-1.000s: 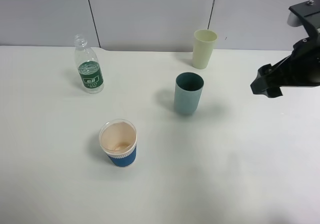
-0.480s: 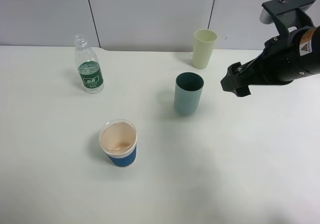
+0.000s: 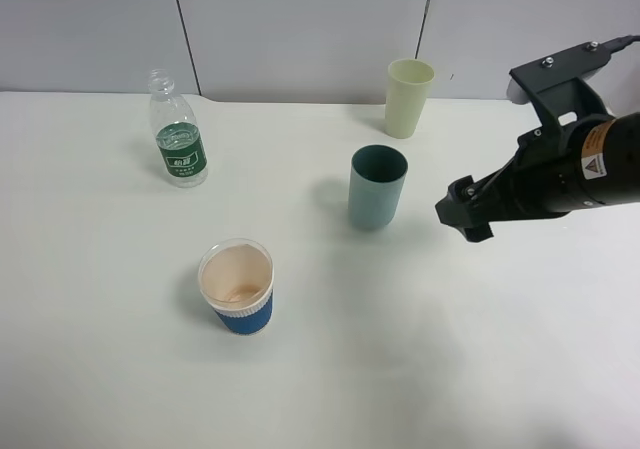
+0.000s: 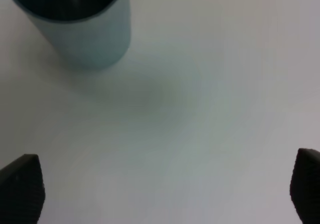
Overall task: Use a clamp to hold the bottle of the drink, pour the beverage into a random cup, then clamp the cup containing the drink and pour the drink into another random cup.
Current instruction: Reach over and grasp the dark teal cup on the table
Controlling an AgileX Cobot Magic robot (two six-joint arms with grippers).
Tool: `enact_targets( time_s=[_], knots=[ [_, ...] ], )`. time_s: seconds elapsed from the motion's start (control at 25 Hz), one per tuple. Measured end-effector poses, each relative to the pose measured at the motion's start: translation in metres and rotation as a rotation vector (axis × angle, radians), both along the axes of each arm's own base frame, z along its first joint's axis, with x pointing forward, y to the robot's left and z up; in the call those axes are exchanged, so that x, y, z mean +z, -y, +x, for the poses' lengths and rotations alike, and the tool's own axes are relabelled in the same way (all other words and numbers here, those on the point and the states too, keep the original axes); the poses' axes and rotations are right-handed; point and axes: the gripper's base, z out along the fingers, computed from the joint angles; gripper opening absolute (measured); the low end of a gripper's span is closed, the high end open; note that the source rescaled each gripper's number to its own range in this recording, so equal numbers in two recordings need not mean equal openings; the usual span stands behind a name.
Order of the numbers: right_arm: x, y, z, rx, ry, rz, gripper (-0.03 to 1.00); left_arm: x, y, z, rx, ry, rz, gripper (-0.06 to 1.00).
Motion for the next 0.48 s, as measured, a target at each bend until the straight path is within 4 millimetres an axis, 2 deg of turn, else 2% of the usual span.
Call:
enact_targets(
  time_s=[0.2,0.48],
  knots=[
    [-0.014,0.001,-0.007,0.024,0.007,0.024,1.00,0.000,0.000,0.000,0.000,0.000,0.000,1.00],
    [-0.014,-0.003,-0.005,0.044,0.048,0.062,1.00,0.000,0.000,0.000,0.000,0.000,0.000,1.00]
  ],
)
